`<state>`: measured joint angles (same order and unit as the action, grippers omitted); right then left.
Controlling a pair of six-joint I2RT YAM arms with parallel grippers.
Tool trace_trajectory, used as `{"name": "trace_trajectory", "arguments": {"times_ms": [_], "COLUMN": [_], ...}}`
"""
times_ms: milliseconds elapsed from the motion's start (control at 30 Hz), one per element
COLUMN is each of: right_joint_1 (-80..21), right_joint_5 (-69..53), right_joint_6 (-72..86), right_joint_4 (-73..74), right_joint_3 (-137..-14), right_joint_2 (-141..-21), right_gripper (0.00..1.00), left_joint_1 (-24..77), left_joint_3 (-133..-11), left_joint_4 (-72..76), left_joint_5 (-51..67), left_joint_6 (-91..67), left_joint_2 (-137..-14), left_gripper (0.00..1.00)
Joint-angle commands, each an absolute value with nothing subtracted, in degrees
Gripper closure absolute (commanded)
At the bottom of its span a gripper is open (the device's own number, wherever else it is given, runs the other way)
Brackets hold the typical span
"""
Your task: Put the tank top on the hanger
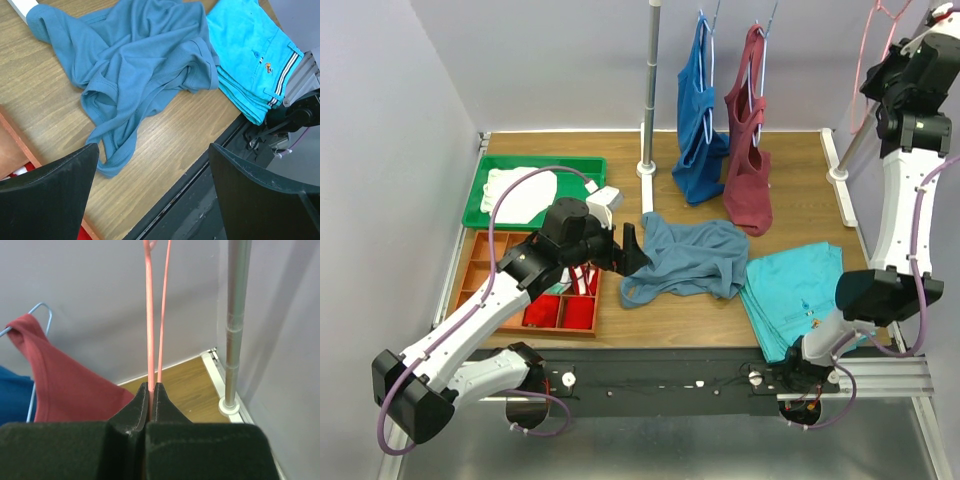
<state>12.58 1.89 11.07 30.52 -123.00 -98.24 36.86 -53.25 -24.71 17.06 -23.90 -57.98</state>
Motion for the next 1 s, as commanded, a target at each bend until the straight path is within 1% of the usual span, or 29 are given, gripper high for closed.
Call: {"name": "trace_trajectory", "arguments": {"times_ms": [0, 167, 333, 433, 533, 567, 600, 733, 800, 833, 933, 967], "right_joint_1": [11.08, 9.14, 8.53, 8.53, 8.53, 8.44, 8.52, 8.53, 8.53, 8.53, 7.05, 5.81], "right_joint_5": [-1.41, -1.76, -0.27, -1.57, -8.50, -13.05, -14.75, -21.61, -29.06, -31.61, -37.08, -38.39], "right_joint_6": [11.25, 11.34, 15.19, 18.53, 21.87, 22.67, 23.11, 25.65, 26.71, 27.24, 28.03, 29.08], "right_joint_4": [27.16, 25.49, 28.03, 30.05, 32.69, 33.30, 34.18, 40.33, 42.62, 43.58, 48.16, 47.82], "right_joint_3": [-116.74, -111.10, -107.15, -100.04, -90.73, -87.83, -81.71, -69.46, -65.41, -62.00, -58.11, -56.53], "right_joint_2": [-92.38, -87.72, -81.15, -76.22, -68.40, -63.59, -61.37, -50.73, -45.91, -44.84, -41.76, -41.05], "right_gripper": [0.99, 0.99, 0.99, 0.99, 0.99, 0.99, 0.99, 0.99, 0.99, 0.99, 0.99, 0.99], "left_joint_1": [37.00, 37.00, 37.00, 36.91, 36.91, 36.91, 36.91, 37.00, 37.26, 37.53, 39.11, 39.63], "left_joint_3": [-52.29, -52.03, -51.77, -51.59, -50.20, -49.40, -48.52, -42.04, -39.48, -37.37, -34.73, -34.46], "left_joint_4": [-23.56, -23.47, -23.64, -24.08, -24.79, -24.35, -24.08, -22.16, -19.78, -18.91, -16.18, -14.87], "left_joint_5": [15.73, 15.21, 14.24, 13.45, 12.49, 11.87, 11.26, 9.06, 7.39, 6.60, 2.91, 2.12], "left_joint_6": [-23.29, -23.29, -23.90, -24.61, -25.84, -26.97, -27.85, -32.60, -36.19, -37.34, -40.42, -40.95], "left_joint_2": [-57.92, -58.18, -58.80, -59.68, -60.91, -61.26, -61.61, -62.84, -62.05, -61.79, -62.31, -63.62], "left_gripper": [0.01, 0.01, 0.01, 0.01, 0.01, 0.02, 0.02, 0.08, 0.13, 0.15, 0.21, 0.25]}}
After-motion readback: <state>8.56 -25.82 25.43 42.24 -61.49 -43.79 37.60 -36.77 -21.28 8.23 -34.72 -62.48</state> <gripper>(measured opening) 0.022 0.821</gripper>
